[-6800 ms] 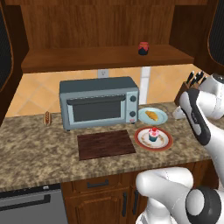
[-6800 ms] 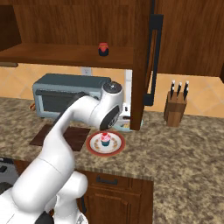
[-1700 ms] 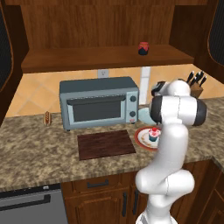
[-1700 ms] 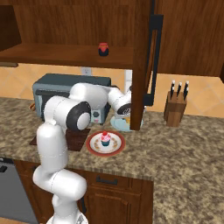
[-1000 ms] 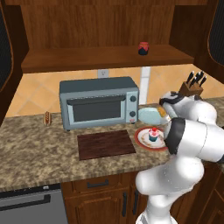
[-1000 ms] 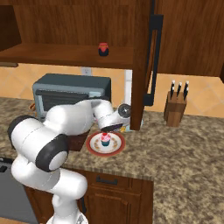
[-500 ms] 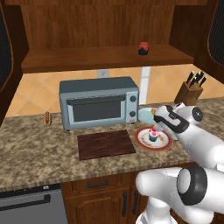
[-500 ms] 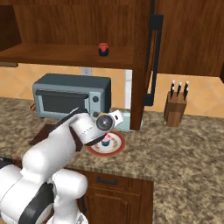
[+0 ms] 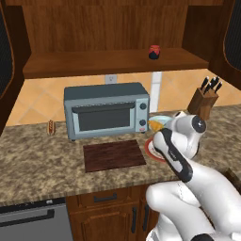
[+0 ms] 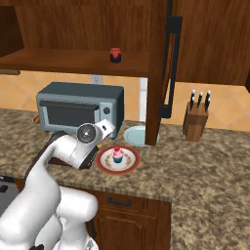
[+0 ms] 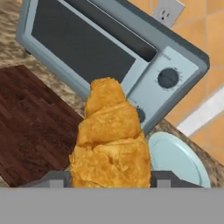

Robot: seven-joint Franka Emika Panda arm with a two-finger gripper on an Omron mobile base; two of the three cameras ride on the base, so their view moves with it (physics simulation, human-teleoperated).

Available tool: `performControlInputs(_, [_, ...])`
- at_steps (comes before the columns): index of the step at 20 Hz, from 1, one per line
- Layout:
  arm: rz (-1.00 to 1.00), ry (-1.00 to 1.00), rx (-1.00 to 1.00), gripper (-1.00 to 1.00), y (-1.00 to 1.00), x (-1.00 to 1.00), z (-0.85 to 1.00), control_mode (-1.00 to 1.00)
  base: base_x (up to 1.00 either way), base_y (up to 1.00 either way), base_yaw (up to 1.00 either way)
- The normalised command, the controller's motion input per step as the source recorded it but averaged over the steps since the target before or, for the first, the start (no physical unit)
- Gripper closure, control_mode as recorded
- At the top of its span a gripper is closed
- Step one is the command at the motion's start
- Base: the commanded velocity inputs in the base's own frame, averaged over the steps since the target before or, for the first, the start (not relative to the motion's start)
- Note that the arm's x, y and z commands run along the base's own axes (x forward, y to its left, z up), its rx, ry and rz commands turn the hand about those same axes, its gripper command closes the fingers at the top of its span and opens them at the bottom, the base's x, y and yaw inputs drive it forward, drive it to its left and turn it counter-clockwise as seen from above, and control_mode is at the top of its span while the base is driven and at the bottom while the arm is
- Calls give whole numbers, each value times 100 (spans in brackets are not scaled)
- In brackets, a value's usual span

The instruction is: From the different types of pastries on the counter, select a croissant and place it on the cutting board. Then retrieve a jar of jam from the cabinet and place it alongside the croissant on the cutting board.

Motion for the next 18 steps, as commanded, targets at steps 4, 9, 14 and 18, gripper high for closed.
performControlInputs(4, [12, 13, -12, 100, 100, -18, -7, -100, 0, 0, 0])
performControlInputs(9, [13, 9, -10, 100, 100, -3, -10, -100, 0, 0, 0])
performControlInputs(14, [12, 5, -6, 100, 100, 0, -9, -100, 0, 0, 0])
performControlInputs(18, [9, 6, -5, 100, 78, 3, -2, -100, 0, 0, 0])
